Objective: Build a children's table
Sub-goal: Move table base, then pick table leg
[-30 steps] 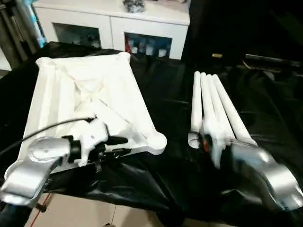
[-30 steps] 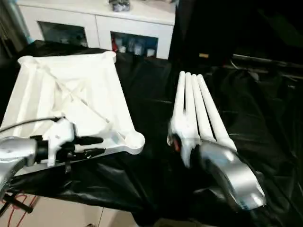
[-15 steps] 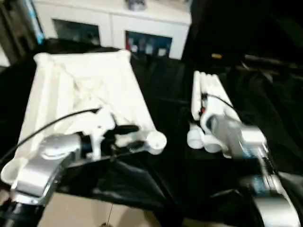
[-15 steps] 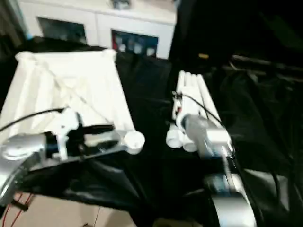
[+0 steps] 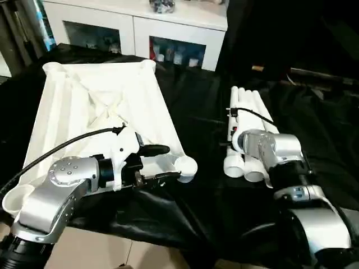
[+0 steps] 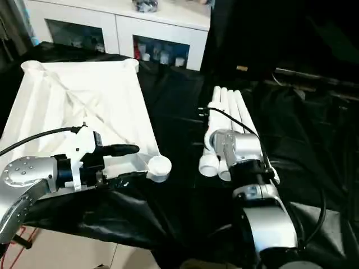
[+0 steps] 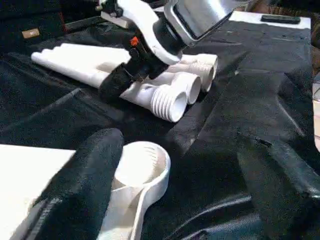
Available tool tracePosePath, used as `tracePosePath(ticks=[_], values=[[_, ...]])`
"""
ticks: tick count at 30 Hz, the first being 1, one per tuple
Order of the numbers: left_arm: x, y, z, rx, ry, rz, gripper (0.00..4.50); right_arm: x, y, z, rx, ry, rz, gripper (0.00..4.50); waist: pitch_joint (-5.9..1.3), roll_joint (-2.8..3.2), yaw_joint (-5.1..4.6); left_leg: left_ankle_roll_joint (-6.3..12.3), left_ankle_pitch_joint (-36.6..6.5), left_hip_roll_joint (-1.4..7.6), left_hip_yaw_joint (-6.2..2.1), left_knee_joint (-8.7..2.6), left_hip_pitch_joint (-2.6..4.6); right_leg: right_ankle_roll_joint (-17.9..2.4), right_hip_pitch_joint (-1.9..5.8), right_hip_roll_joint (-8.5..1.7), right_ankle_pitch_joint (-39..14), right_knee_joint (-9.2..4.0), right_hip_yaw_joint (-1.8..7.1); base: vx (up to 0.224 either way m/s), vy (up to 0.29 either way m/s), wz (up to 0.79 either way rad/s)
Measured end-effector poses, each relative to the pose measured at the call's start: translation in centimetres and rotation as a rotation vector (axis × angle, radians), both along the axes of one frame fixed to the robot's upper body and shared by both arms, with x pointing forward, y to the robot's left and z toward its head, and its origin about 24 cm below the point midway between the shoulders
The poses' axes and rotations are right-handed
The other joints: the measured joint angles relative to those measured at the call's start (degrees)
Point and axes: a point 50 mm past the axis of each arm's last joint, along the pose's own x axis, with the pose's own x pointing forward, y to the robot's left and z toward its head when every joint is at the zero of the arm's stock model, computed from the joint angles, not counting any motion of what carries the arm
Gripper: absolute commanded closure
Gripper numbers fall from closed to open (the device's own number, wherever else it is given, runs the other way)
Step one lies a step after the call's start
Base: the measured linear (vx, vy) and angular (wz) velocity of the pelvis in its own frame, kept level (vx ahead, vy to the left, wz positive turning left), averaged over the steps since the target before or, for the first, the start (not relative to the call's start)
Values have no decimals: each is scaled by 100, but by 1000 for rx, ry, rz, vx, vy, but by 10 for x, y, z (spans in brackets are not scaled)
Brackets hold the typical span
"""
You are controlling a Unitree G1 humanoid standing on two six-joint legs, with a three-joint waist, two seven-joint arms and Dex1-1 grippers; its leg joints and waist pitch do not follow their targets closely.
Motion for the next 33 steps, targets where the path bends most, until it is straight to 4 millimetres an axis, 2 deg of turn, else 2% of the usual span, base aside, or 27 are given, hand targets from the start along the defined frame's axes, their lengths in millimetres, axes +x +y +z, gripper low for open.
tracePosePath(ticks=[4, 10, 14, 19, 28, 29, 33], values=[[-1, 0, 1, 1, -2, -4, 44, -2, -2, -7, 0, 45, -18, 0, 1, 1, 2, 0, 0, 1, 0, 0, -2, 0, -3, 0, 0, 1, -1, 0, 0, 0], [-1, 0, 1, 7, 0, -9, 44, 6, 0, 9, 51, -8, -22, 0, 1, 1, -2, 0, 0, 3, 1, 0, -1, 0, -4, 0, 0, 2, -3, 0, 0, 0], [-1, 1, 1, 10, 5, -11, 44, 3, 0, 2, 48, 47, -19, 0, 0, 0, 9, 0, 0, 2, 1, 0, -2, 0, -3, 0, 0, 1, -3, 0, 0, 0], [0, 0, 2, 25, 16, -27, 44, -4, 0, -12, 54, 139, -12, 45, 0, 1, 6, 0, 0, 4, 1, 0, -2, 0, -3, 0, 0, 2, -4, 0, 0, 0], [-1, -2, 1, 38, 35, -58, 44, -2, 2, -11, 62, 157, -10, 120, 1, 1, 3, -1, 1, 4, 1, 0, -1, -1, -3, 0, 0, 4, -4, 0, 0, 0], [0, -2, 1, 39, 36, -57, 17, -2, 2, -11, 64, 157, -10, 129, 1, 1, 3, -1, 1, 4, 1, 0, -1, -1, -3, 0, 0, 4, -4, 0, 0, 0], [1, -2, 1, 43, 40, -62, 3, -1, 2, -11, 73, 155, -8, 159, 5, 9, 6, -2, 1, 4, 1, 0, -1, -1, -2, 0, 0, 4, -5, 0, 0, 0]])
